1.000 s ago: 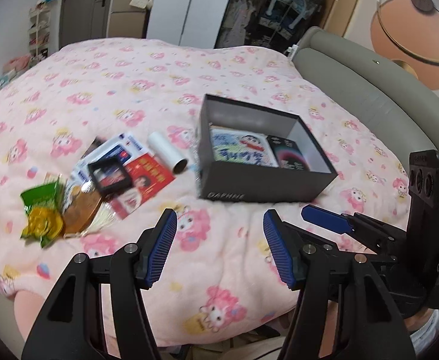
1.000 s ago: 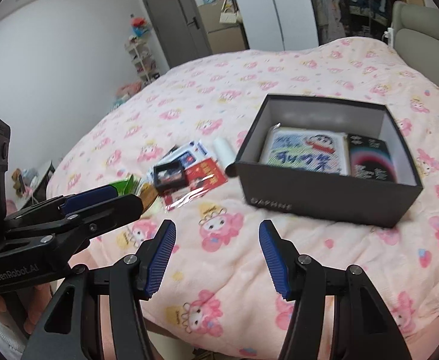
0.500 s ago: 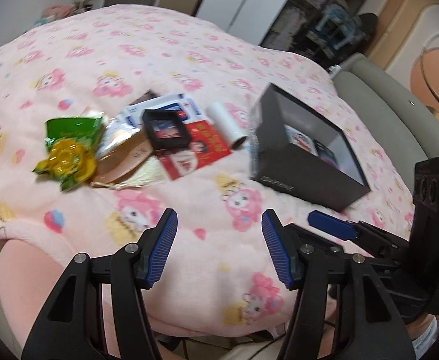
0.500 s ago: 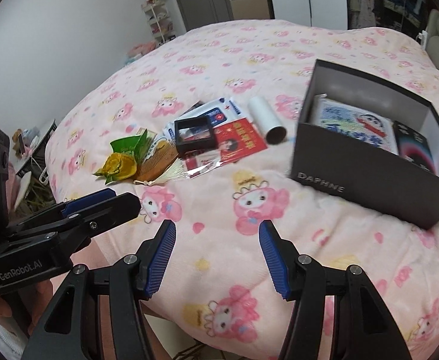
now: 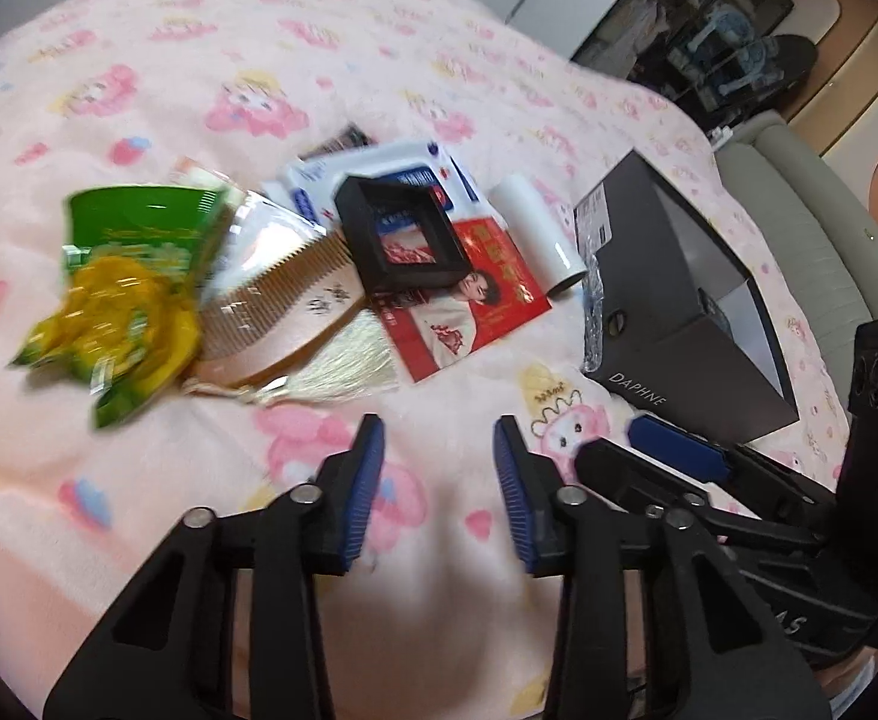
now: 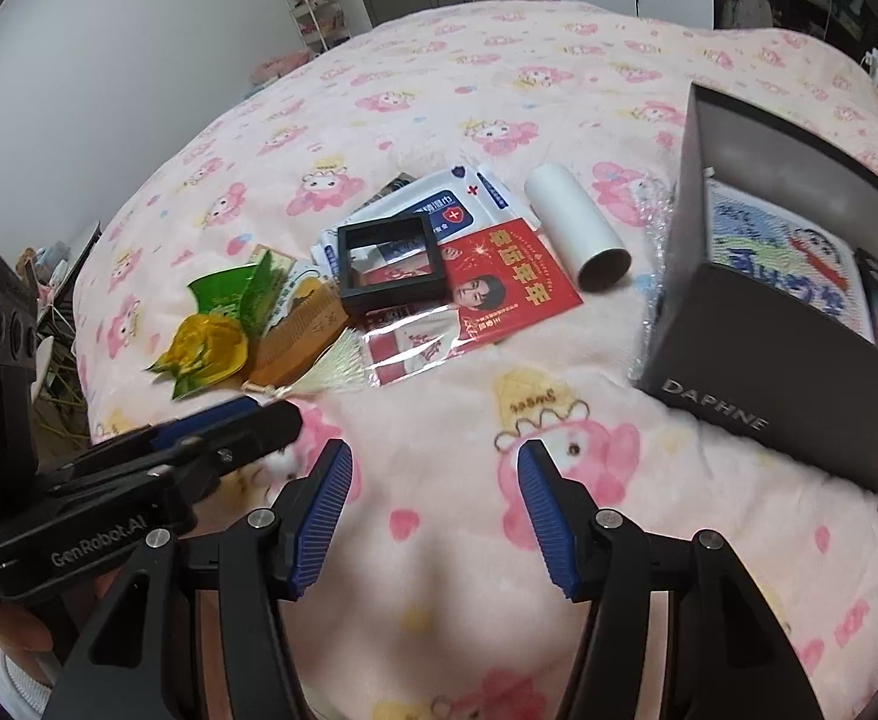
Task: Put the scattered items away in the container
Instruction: 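Move the right tool toward the red envelope beside the black frame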
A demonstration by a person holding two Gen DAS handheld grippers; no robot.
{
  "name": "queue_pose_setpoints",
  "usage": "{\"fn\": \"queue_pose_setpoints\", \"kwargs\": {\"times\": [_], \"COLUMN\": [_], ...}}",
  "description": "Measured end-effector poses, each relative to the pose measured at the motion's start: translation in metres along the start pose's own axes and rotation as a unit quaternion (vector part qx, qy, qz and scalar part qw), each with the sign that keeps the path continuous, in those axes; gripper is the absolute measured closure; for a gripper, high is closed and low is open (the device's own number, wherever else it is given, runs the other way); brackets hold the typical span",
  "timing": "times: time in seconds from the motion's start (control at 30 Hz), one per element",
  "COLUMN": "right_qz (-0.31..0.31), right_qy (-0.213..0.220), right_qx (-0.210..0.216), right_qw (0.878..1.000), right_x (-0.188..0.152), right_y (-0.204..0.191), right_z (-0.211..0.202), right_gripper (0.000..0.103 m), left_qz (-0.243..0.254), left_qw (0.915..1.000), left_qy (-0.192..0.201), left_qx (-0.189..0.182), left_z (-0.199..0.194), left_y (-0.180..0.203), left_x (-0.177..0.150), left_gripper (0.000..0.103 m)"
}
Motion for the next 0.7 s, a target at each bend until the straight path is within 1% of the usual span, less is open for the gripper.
{"fn": "queue_pose_setpoints", "kwargs": {"times": [0.03, 0.1, 0.23, 0.33, 0.37, 0.43, 0.5, 0.53, 0.6, 0.7], "right_qz": [0.003, 0.007, 0.018, 0.023, 0.025, 0.032, 0.043, 0.047, 0.055, 0.059], "right_qy": [-0.003, -0.006, -0.01, -0.017, -0.019, -0.021, -0.022, -0.022, -0.022, -0.021], "right_qx": [0.001, 0.0, -0.005, -0.006, -0.006, -0.006, -0.003, -0.002, -0.001, 0.002], "right_qw": [1.0, 1.0, 1.0, 1.0, 0.999, 0.999, 0.999, 0.999, 0.998, 0.998], "right_x": [0.004, 0.011, 0.02, 0.02, 0.019, 0.017, 0.014, 0.013, 0.01, 0.006], "right_y": [0.002, 0.006, 0.015, 0.022, 0.024, 0.029, 0.034, 0.036, 0.039, 0.039], "right_z": [0.007, 0.019, 0.036, 0.044, 0.045, 0.046, 0.046, 0.045, 0.044, 0.041], "right_gripper": [0.057, 0.066, 0.067, 0.067, 0.067, 0.067, 0.067, 0.067, 0.067, 0.067], "left_qz": [0.0, 0.001, -0.024, -0.046, -0.052, -0.06, -0.062, -0.06, -0.05, -0.031], "left_qw": [1.0, 0.9998, 0.9984, 0.9965, 0.996, 0.9955, 0.9957, 0.9959, 0.9967, 0.998], "left_qy": [-0.007, -0.018, -0.051, -0.069, -0.072, -0.073, -0.068, -0.068, -0.064, -0.056], "left_qx": [-0.002, 0.004, 0.008, 0.006, 0.006, 0.003, 0.002, 0.003, 0.006, 0.002], "left_z": [0.007, 0.022, 0.053, 0.067, 0.07, 0.076, 0.08, 0.082, 0.082, 0.073], "left_y": [0.0, -0.001, -0.012, -0.021, -0.023, -0.024, -0.023, -0.023, -0.02, -0.01], "left_x": [0.004, 0.013, 0.029, 0.028, 0.028, 0.029, 0.031, 0.031, 0.031, 0.024], "left_gripper": [0.077, 0.078, 0.078, 0.077, 0.076, 0.07, 0.069, 0.071, 0.083, 0.088]}}
Point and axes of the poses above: each gripper's, at about its wrist camera, not at the fingertips, and z roughly the way its jaws point, y to its right, x to its top, the point moved 1 cm from there along z, roughly the way its jaws point, and after that the axes turned 5 degrees about y, right-handed, at the moved point
